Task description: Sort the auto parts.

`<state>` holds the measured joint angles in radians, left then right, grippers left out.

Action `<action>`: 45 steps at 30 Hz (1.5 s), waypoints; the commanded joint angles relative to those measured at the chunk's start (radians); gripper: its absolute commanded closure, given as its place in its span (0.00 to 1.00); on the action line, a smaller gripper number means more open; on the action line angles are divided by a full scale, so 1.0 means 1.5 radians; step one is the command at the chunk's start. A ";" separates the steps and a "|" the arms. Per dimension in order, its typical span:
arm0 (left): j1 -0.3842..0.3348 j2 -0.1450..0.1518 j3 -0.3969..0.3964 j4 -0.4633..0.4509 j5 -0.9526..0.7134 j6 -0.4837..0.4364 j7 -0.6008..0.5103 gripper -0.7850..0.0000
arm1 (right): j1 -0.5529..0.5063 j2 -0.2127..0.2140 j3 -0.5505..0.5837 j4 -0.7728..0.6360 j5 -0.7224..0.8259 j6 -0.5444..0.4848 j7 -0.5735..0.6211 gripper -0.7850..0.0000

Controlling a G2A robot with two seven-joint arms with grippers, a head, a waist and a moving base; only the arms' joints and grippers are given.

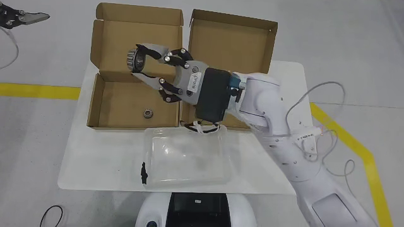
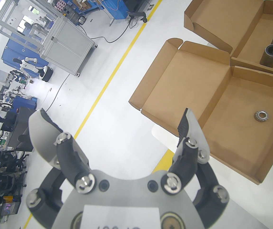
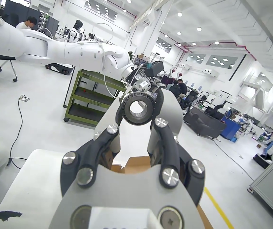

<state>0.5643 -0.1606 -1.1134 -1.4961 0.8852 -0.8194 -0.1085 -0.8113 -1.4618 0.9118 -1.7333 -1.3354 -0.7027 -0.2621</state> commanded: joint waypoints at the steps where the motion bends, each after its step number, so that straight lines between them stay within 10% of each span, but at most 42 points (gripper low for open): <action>1: 0.000 0.000 0.000 0.000 0.000 0.000 0.000 0.00 | -0.005 0.000 -0.003 0.000 -0.014 0.002 -0.010 1.00; 19: 0.000 0.000 0.000 0.000 0.000 0.000 0.000 0.00 | -0.079 0.007 -0.039 0.120 -0.059 0.000 -0.013 1.00; 45: 0.000 0.000 0.000 0.000 0.000 0.000 0.000 0.00 | 0.078 -0.088 -0.204 0.413 0.094 0.127 0.380 1.00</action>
<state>0.5643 -0.1606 -1.1134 -1.4961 0.8852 -0.8194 -0.1085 -0.7084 -1.5856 0.6154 -1.1337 -1.2009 -0.5159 0.2969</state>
